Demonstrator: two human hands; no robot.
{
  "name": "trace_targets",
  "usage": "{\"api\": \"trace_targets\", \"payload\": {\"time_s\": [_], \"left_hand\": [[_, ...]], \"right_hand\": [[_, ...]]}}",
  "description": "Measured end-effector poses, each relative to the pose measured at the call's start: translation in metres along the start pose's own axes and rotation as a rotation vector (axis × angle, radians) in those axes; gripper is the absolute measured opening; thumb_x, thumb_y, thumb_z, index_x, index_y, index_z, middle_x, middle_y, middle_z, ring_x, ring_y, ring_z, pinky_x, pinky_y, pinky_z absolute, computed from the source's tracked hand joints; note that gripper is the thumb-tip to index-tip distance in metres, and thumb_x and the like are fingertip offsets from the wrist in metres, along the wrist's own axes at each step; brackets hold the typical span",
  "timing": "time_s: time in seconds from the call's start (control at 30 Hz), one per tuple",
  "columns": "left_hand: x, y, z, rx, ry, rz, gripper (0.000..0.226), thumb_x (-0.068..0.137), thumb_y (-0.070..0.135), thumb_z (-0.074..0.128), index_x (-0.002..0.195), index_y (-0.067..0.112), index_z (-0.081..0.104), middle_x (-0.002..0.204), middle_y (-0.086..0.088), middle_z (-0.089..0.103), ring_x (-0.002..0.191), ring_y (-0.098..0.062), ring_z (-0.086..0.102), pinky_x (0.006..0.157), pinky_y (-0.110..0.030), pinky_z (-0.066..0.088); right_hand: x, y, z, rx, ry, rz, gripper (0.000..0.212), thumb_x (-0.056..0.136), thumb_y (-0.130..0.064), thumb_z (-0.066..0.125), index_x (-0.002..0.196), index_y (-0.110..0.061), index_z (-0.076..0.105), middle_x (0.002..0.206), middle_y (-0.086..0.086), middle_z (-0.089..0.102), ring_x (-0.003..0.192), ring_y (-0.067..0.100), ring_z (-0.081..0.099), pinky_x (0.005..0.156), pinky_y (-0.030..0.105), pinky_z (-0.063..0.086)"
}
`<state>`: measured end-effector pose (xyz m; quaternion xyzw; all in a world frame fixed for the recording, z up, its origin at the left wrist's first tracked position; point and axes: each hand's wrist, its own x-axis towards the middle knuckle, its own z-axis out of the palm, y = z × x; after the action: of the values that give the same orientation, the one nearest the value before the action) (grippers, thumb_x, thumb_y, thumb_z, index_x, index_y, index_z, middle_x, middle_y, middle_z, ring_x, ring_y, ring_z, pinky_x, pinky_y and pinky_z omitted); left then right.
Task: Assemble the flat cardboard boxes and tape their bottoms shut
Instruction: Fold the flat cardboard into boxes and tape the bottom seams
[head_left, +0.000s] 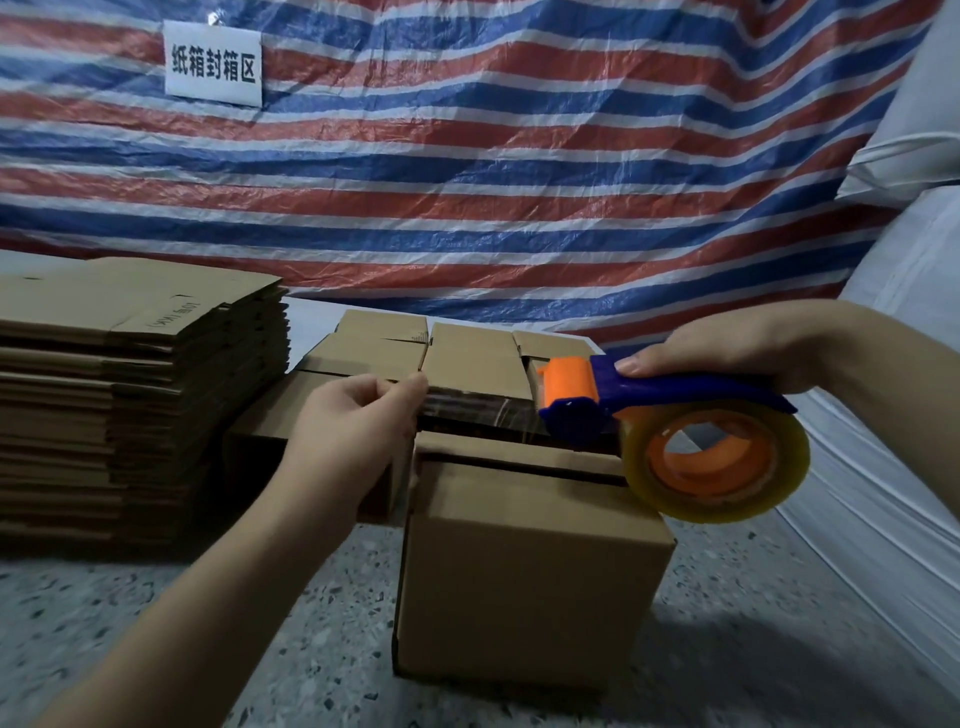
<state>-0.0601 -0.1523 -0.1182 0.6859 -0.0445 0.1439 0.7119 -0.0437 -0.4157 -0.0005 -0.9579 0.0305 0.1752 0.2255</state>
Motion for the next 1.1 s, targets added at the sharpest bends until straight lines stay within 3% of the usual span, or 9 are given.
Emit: {"api": "trace_targets", "payload": {"time_s": [0.07,0.13,0.27,0.43,0.67,0.8,0.93,1.1], "left_hand": [[-0.002,-0.008,-0.004,0.051,0.008,-0.036,0.033,0.092,0.035,0.064,0.075,0.007,0.059,0.056,-0.001,0.047,0.036,-0.004,0.04,0.037,-0.015,0.037],[-0.005,-0.018,-0.005,0.017,-0.002,-0.096,0.033,0.092,0.035,0.064,0.073,0.009,0.057,0.051,0.003,0.048,0.036,-0.004,0.041,0.036,-0.016,0.036],[-0.01,-0.034,-0.003,-0.061,-0.015,-0.204,0.031,0.096,0.026,0.059,0.069,0.011,0.058,0.047,0.007,0.048,0.039,-0.005,0.043,0.039,-0.018,0.039],[-0.012,-0.04,-0.006,-0.12,-0.025,-0.21,0.028,0.096,0.023,0.059,0.073,0.007,0.062,0.048,0.006,0.049,0.042,-0.006,0.045,0.043,-0.02,0.043],[-0.014,-0.043,-0.008,-0.175,-0.044,-0.233,0.028,0.096,0.021,0.059,0.089,-0.004,0.066,0.057,-0.003,0.057,0.045,-0.009,0.048,0.043,-0.02,0.045],[-0.018,-0.047,-0.008,-0.174,-0.072,-0.257,0.032,0.097,0.025,0.059,0.089,-0.005,0.065,0.062,-0.006,0.055,0.054,-0.015,0.047,0.056,-0.029,0.044],[-0.024,-0.056,-0.006,-0.042,-0.088,-0.228,0.053,0.097,0.039,0.056,0.091,-0.014,0.059,0.07,-0.013,0.051,0.068,-0.025,0.044,0.068,-0.039,0.038],[-0.021,-0.056,-0.006,-0.032,-0.119,-0.324,0.046,0.092,0.052,0.056,0.084,0.008,0.064,0.059,0.0,0.041,0.055,-0.014,0.032,0.054,-0.03,0.026]], "right_hand": [[-0.016,0.001,-0.017,-0.009,-0.066,-0.006,0.085,0.049,-0.08,0.081,0.106,-0.018,0.073,0.094,0.011,0.077,0.076,0.022,0.074,0.068,0.032,0.06],[-0.021,-0.012,-0.015,-0.089,-0.076,0.047,0.085,0.047,-0.079,0.08,0.103,-0.015,0.073,0.087,0.01,0.077,0.064,0.018,0.072,0.054,0.026,0.055],[-0.012,-0.02,-0.013,-0.125,-0.067,0.046,0.081,0.052,-0.073,0.073,0.108,-0.015,0.07,0.088,0.009,0.078,0.066,0.017,0.073,0.054,0.026,0.056],[-0.007,-0.023,-0.014,-0.151,-0.1,0.058,0.077,0.055,-0.073,0.073,0.107,-0.016,0.071,0.091,0.008,0.078,0.069,0.017,0.074,0.058,0.027,0.058],[-0.002,-0.026,-0.015,-0.147,-0.107,0.066,0.082,0.05,-0.072,0.076,0.107,-0.013,0.072,0.092,0.009,0.078,0.072,0.019,0.075,0.058,0.026,0.057],[0.0,-0.03,-0.014,-0.159,-0.123,0.075,0.084,0.047,-0.071,0.077,0.107,-0.013,0.072,0.091,0.009,0.078,0.071,0.018,0.075,0.057,0.027,0.057],[0.002,-0.031,-0.014,-0.153,-0.134,0.077,0.081,0.049,-0.07,0.078,0.107,-0.014,0.071,0.092,0.008,0.078,0.071,0.018,0.075,0.058,0.027,0.058],[0.002,-0.031,-0.015,-0.161,-0.131,0.069,0.079,0.049,-0.071,0.078,0.104,-0.015,0.072,0.091,0.008,0.078,0.071,0.017,0.075,0.058,0.026,0.058]]}}
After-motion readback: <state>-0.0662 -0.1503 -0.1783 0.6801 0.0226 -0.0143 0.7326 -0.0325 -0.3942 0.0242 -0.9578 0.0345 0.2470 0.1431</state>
